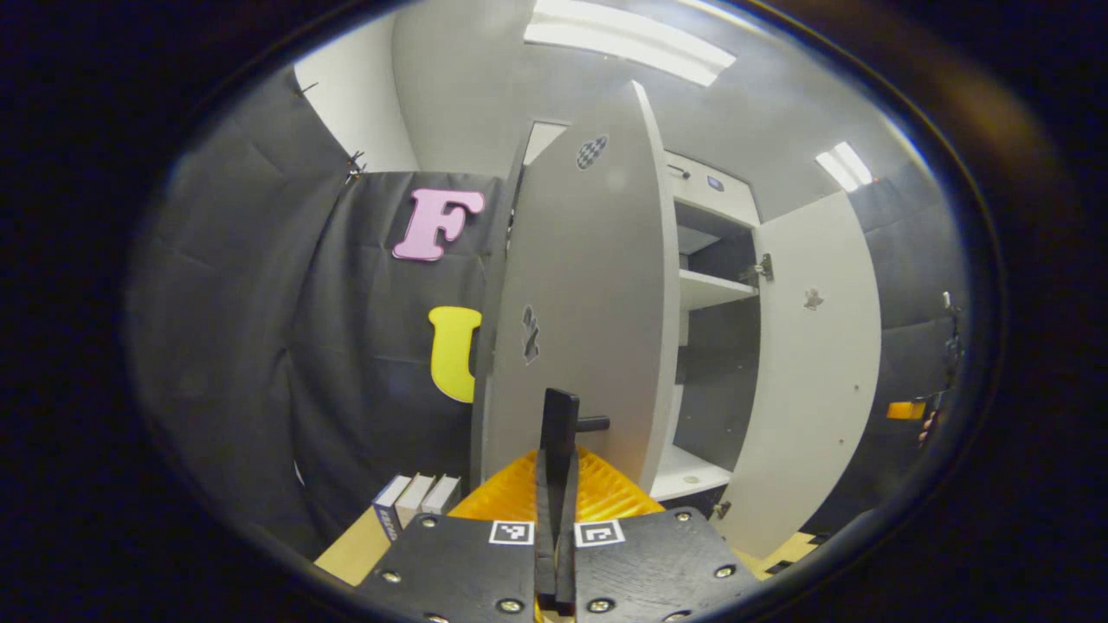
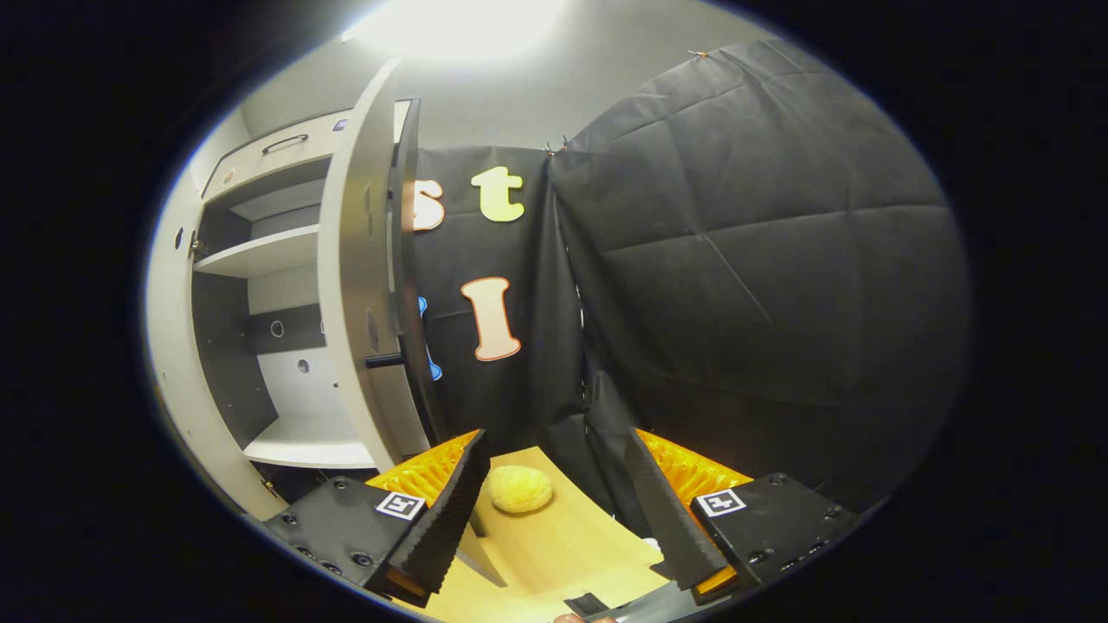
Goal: Open the right door of the double-door shoe cabinet with the right hand, and open the left door with the left hand.
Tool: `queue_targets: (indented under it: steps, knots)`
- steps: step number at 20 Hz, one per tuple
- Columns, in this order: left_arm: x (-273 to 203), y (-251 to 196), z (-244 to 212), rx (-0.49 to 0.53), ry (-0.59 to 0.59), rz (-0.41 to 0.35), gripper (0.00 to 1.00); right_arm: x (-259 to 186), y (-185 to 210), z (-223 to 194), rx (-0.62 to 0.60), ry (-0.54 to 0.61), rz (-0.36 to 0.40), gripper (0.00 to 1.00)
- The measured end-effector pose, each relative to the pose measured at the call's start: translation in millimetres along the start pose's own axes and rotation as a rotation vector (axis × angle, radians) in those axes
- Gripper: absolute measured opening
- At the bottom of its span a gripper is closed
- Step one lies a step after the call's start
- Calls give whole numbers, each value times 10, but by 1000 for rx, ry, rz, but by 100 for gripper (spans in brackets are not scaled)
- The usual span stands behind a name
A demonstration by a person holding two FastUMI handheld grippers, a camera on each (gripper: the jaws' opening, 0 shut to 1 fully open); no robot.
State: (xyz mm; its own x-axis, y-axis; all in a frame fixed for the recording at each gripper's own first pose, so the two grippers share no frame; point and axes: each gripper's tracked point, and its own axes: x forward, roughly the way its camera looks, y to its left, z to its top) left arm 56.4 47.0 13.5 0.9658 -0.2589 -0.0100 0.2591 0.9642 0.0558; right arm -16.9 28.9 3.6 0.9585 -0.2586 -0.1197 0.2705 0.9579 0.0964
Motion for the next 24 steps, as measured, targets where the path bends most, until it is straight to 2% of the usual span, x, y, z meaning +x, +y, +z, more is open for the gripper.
queue_targets:
  steps: [1, 3, 5, 6, 9, 11, 12, 15, 16, 17, 20, 21, 22, 24]
  knots:
    - [-31, 103, 27, -3, -14, 18, 2, -12, 13, -14, -4, 6, 7, 100]
    - [-64, 337, 51, 1, -34, 60, 2, -44, 21, -38, -6, 16, 12, 92]
    - [-99, 632, 52, 2, -39, 123, 2, -69, 68, -30, 4, 13, 23, 92]
    - [-122, 818, 54, 7, -28, 165, 2, -58, 92, -37, 10, 12, 28, 98]
    - [-98, 724, 50, -20, -13, 99, 2, -73, 102, -24, 11, 0, 34, 98]
    - [-152, 788, 54, 29, -5, 114, 2, -73, 85, -7, 5, -10, 31, 98]
    - [-172, 765, 49, 41, -6, 117, 2, -74, 80, -12, 3, -11, 30, 92]
    - [-263, 756, 87, 72, -7, 143, 2, -84, 79, -28, 7, 1, 30, 92]
    - [-315, 766, 139, 101, -9, 159, 2, -89, 81, -33, 9, 4, 32, 98]
    - [-366, 748, 204, 129, -15, 161, 2, -99, 90, -22, 11, 2, 33, 92]
    - [-491, 601, 353, 178, -14, 150, 2, -83, 113, 12, 11, -18, 43, 92]
    - [-520, 559, 389, 181, -15, 151, 2, -84, 131, 22, 12, -21, 51, 98]
    - [-551, 500, 389, 173, -11, 153, 2, -88, 160, 29, 16, -24, 61, 98]
    - [-601, 274, 320, 172, 7, 110, 2, -89, 242, 55, 22, -31, 92, 98]
